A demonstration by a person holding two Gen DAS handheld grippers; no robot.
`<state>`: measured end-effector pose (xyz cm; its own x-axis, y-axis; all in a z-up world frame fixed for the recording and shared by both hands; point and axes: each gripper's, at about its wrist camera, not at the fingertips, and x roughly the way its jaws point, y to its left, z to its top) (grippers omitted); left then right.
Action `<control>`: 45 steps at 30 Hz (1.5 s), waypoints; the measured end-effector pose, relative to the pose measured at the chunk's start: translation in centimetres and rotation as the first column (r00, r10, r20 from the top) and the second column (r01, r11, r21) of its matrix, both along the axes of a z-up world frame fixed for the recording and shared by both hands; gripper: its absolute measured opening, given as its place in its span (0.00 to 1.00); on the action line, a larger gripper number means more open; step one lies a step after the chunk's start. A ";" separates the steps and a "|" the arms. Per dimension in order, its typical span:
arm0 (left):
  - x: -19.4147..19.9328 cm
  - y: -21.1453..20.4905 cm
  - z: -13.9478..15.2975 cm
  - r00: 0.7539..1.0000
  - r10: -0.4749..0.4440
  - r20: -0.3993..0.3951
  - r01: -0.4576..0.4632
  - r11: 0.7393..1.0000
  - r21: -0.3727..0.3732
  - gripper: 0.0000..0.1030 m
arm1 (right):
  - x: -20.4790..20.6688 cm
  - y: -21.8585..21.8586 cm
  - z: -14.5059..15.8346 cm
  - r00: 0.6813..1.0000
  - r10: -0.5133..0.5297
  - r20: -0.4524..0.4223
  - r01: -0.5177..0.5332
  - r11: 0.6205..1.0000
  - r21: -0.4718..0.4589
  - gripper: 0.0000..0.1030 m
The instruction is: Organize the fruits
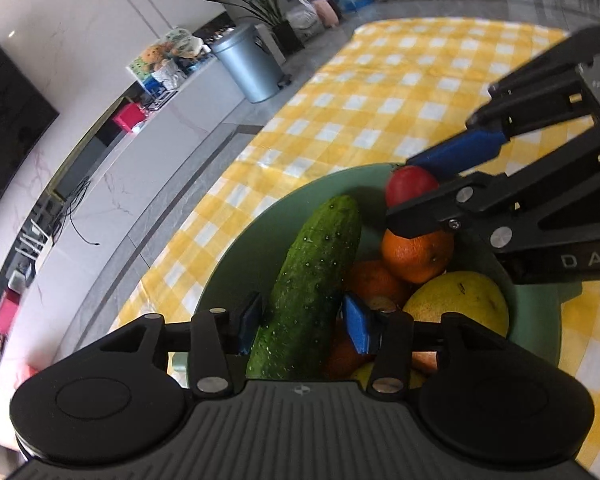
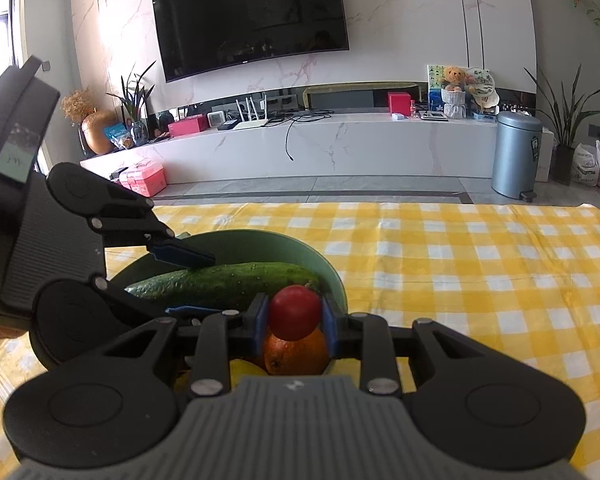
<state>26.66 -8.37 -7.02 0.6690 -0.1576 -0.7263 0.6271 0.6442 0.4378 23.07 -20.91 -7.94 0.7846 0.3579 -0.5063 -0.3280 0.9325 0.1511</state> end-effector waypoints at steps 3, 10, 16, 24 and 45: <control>-0.4 1.0 1.0 0.999 0.035 0.010 -0.034 0.997 -0.066 0.56 | 0.1 -0.2 0.1 1.000 0.000 0.002 0.000 1.000 0.006 0.24; -3.2 2.8 3.7 0.993 0.120 0.018 -0.115 0.979 -0.171 0.63 | 0.4 0.2 -0.2 0.999 0.043 -0.005 -0.043 0.999 0.032 0.24; -5.7 3.8 4.3 0.973 0.229 0.001 -0.221 0.940 -0.259 0.67 | 1.4 1.9 -0.4 0.998 0.063 -0.005 -0.063 0.998 -0.024 0.24; -7.5 6.3 3.8 0.912 0.399 -0.090 -0.402 0.831 -0.385 0.67 | 2.2 2.5 -0.9 0.996 0.082 -0.041 -0.083 0.996 -0.025 0.25; -13.1 8.3 7.0 0.834 0.548 -0.063 -0.501 0.704 -0.504 0.72 | -2.8 0.0 2.5 0.989 -0.044 0.142 0.033 0.996 0.082 0.62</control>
